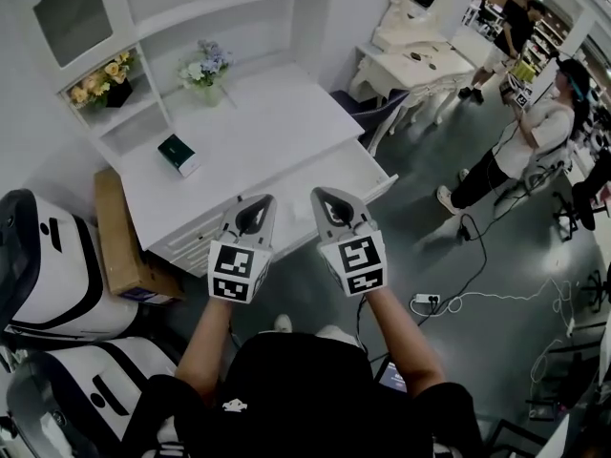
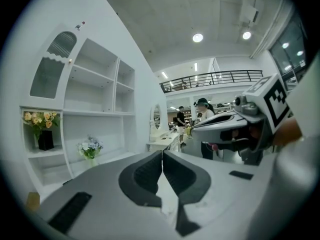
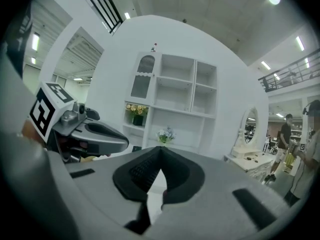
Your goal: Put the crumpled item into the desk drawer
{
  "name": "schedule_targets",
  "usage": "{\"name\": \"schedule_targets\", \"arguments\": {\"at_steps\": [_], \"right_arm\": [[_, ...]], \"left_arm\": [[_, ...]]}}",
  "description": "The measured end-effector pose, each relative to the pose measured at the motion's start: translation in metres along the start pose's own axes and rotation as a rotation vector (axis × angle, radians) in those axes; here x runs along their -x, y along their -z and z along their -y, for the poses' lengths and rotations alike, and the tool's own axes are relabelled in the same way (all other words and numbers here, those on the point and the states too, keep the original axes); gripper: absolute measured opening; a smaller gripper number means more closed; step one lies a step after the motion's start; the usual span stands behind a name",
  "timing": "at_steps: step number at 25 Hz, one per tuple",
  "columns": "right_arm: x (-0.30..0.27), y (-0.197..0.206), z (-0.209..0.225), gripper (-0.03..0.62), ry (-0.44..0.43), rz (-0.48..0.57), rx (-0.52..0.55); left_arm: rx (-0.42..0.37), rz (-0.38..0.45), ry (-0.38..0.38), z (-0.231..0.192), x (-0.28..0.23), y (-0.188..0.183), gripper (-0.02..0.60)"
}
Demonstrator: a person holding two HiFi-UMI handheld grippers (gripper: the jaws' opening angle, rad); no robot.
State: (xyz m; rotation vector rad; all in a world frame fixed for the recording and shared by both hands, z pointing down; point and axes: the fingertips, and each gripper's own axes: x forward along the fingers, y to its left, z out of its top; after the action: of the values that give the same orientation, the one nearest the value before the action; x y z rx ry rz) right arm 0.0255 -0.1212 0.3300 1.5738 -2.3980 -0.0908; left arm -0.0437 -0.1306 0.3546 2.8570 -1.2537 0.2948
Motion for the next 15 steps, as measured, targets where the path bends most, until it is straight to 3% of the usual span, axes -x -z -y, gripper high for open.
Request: {"name": "schedule_targets", "arguments": {"at_steps": [4,15], "right_arm": [[0.013,-0.001,0.015,-0.003,0.012,0.006,0.003],[0.055,-0.018,0.043,-0.003,0.014,0.079,-0.005]], "left_arm": [[0.005,0.005,-0.001,0.011,-0.003,-0.011,0.007],[-0.077,0.056,-0.011,0.061,-0.002,-0.047,0.008]]}}
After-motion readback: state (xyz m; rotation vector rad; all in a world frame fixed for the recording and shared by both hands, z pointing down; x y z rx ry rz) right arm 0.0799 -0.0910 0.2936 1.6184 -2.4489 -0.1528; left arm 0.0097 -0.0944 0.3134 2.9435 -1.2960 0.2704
